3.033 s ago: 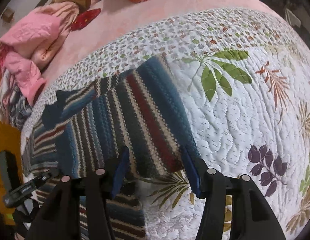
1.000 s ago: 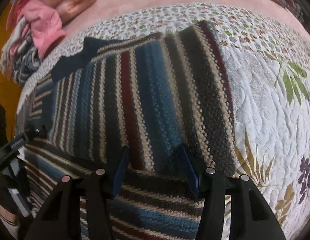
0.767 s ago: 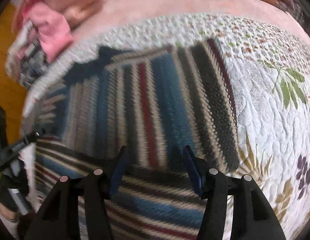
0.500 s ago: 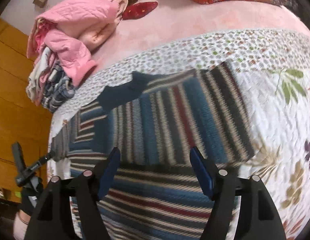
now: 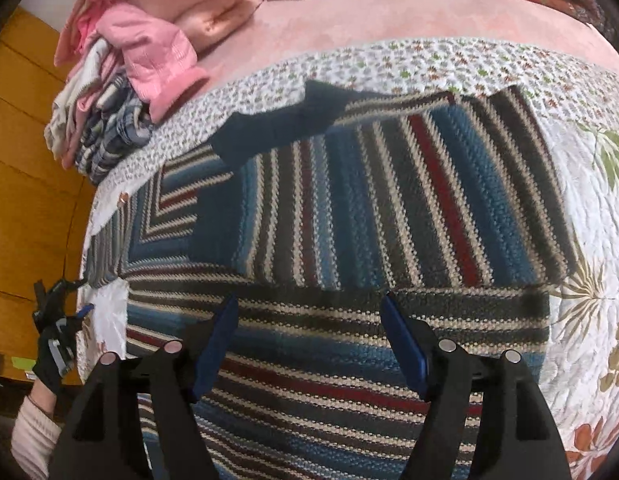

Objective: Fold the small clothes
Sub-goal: 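Grasp the other sleeve cuff with the left gripper and lift it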

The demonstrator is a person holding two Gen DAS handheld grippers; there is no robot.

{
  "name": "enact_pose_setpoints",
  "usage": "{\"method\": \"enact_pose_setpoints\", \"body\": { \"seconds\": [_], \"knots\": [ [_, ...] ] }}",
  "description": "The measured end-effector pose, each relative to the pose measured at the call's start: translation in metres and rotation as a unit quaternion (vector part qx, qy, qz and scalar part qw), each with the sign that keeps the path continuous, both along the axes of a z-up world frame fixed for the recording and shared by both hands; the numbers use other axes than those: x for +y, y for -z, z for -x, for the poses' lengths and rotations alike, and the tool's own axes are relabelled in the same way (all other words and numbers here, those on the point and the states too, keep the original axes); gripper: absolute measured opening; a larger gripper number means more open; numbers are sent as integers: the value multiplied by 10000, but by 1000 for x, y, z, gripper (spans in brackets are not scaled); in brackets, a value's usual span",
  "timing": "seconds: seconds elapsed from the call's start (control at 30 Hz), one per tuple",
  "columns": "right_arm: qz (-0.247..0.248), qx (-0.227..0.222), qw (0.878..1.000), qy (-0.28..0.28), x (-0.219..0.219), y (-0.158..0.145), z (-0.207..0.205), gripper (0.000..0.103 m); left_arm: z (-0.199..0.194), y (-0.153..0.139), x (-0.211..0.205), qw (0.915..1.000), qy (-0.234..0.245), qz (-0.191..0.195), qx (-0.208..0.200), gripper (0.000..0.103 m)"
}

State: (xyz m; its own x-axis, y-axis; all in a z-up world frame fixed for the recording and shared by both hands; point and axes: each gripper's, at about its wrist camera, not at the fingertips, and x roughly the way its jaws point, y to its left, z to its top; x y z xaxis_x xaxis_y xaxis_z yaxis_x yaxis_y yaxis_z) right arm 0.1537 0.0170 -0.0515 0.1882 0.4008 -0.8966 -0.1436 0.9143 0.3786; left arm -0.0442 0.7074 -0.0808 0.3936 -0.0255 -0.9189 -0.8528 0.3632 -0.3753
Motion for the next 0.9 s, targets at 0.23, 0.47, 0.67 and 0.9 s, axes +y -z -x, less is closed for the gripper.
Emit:
{"method": "enact_pose_setpoints", "body": {
  "seconds": [0.23,0.47,0.67,0.9],
  "knots": [
    [292,-57,9995,-100,0,11,1,74,-19,14,26,9995,-106,-208,-205,74],
    [371,-54,9993,-74,-4,16,0,74,-34,18,29,9985,-103,-396,-361,65],
    [438,-18,9990,-98,-3,21,-1,74,-37,14,29,9967,37,-314,-748,15],
    [431,-57,9990,-78,-5,16,-2,74,-51,-22,15,9898,324,-577,-1260,11]
  ]
}}
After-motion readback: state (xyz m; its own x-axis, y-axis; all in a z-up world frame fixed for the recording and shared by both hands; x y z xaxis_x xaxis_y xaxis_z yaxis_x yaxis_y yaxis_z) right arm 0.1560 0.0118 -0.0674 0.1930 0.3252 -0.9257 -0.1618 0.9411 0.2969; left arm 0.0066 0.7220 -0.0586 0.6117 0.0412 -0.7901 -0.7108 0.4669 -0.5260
